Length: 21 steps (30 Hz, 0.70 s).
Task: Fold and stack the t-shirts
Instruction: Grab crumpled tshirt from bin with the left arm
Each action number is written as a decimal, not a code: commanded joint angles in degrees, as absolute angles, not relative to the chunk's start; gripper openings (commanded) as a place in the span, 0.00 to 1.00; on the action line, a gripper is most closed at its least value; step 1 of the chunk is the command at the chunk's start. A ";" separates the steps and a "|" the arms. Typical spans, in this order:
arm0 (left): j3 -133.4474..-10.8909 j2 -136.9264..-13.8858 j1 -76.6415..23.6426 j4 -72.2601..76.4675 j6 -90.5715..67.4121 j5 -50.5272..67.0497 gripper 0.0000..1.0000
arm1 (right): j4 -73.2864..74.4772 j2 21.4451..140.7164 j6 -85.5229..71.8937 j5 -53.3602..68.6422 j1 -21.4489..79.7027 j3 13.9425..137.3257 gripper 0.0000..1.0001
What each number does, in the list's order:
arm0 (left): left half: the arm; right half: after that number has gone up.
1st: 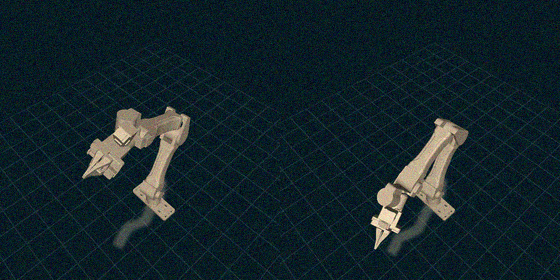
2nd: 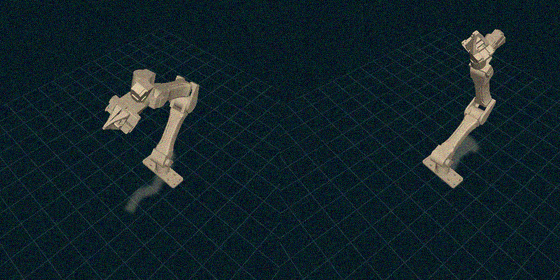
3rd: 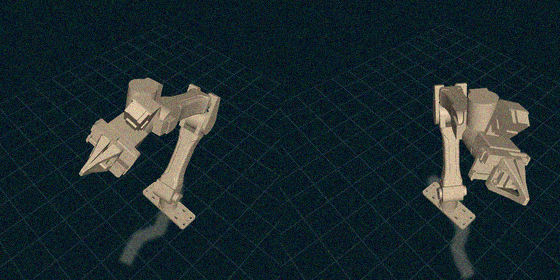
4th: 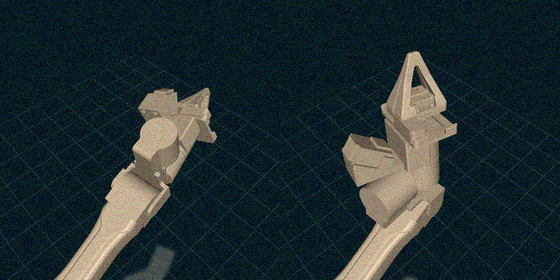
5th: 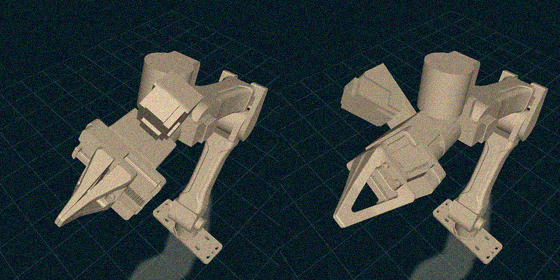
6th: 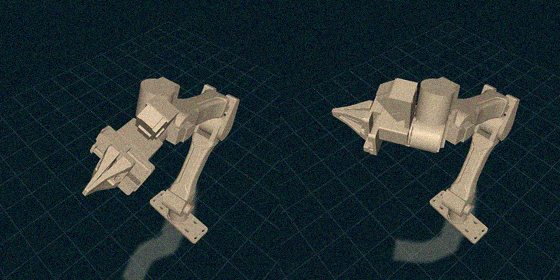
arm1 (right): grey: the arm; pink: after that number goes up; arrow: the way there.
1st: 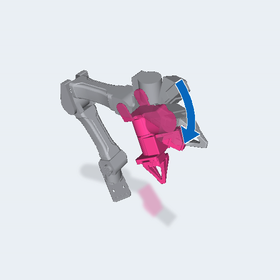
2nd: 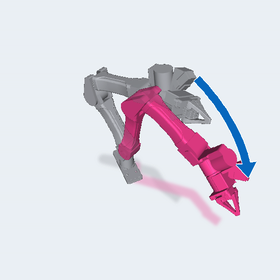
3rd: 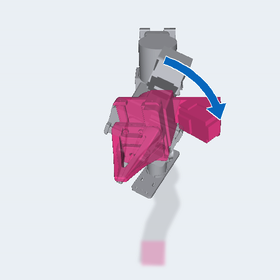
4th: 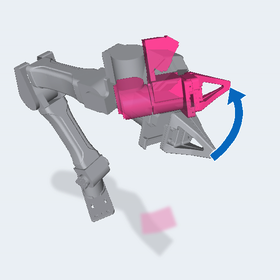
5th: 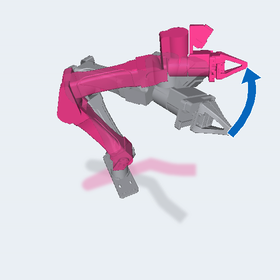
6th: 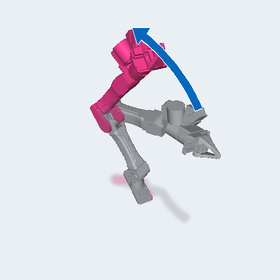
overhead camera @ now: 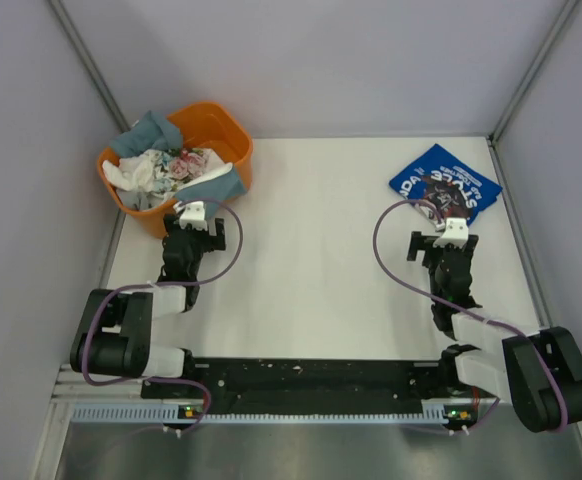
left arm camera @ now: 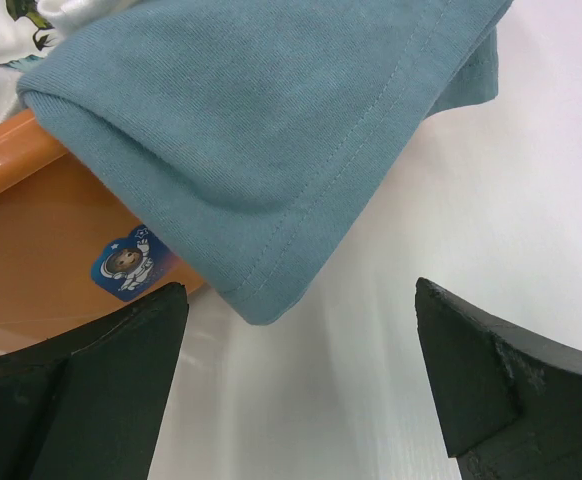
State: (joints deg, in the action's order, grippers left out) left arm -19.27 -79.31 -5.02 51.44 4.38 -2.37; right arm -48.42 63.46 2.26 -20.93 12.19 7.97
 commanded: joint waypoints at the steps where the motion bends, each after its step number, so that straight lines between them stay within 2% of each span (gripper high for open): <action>1: -18.90 -79.54 -4.75 55.37 3.60 -1.67 0.99 | -50.71 63.81 1.58 -20.39 11.95 9.84 0.98; 8: -18.90 -79.45 -4.75 55.37 3.78 -1.15 0.99 | -50.62 63.90 1.58 -20.39 11.95 9.93 0.98; 11: -18.63 -76.22 -3.87 53.72 8.06 12.51 0.99 | -50.36 64.07 1.76 -20.30 11.87 10.02 0.98; 13: -22.30 -72.00 -4.56 42.34 15.87 29.53 0.99 | -50.01 64.33 1.67 -20.04 11.95 10.37 0.98; 15: -30.72 -72.50 -5.27 25.85 16.44 33.38 0.98 | -50.01 64.51 1.76 -20.04 11.95 10.63 0.98; 17: -38.55 -74.70 -5.89 11.92 18.35 39.08 0.93 | -50.10 64.60 1.76 -20.13 11.95 10.55 0.98; 21: -50.68 -74.53 -8.52 -13.90 31.87 51.40 0.88 | -50.01 64.34 1.58 -19.95 11.95 10.37 0.98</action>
